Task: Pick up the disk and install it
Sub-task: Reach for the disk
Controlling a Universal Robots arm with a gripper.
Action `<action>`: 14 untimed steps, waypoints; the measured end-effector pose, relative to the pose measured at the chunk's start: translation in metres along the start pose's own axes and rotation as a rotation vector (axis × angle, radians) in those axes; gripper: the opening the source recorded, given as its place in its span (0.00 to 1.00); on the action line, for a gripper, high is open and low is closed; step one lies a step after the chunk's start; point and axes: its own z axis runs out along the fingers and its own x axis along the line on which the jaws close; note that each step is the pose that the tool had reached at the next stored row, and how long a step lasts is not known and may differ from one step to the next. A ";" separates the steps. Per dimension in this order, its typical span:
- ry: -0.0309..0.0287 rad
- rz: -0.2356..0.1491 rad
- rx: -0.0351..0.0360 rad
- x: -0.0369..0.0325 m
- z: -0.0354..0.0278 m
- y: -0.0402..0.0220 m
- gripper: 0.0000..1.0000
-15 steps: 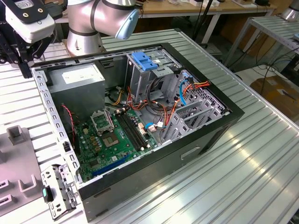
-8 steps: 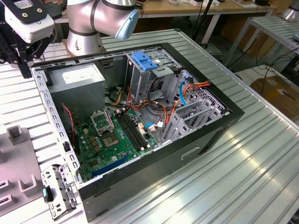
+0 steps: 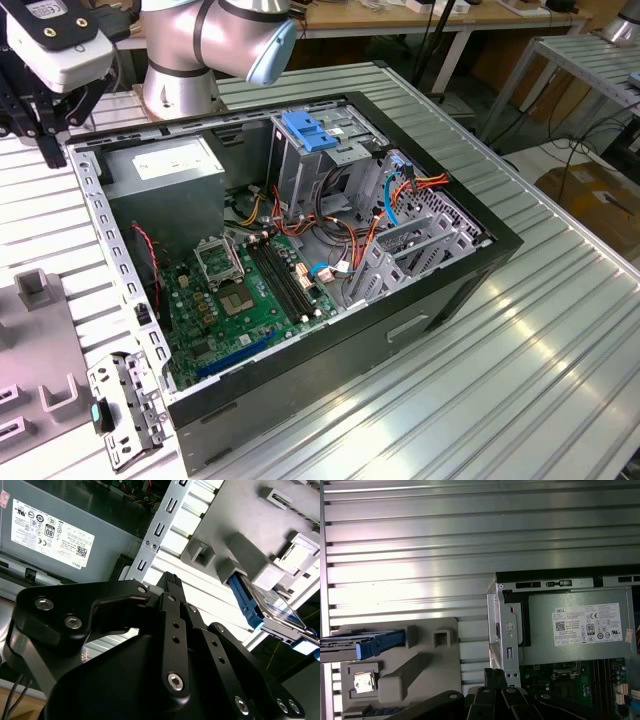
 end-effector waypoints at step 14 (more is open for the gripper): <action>0.0070 0.000 0.0005 0.0301 -0.0007 -0.0003 0.11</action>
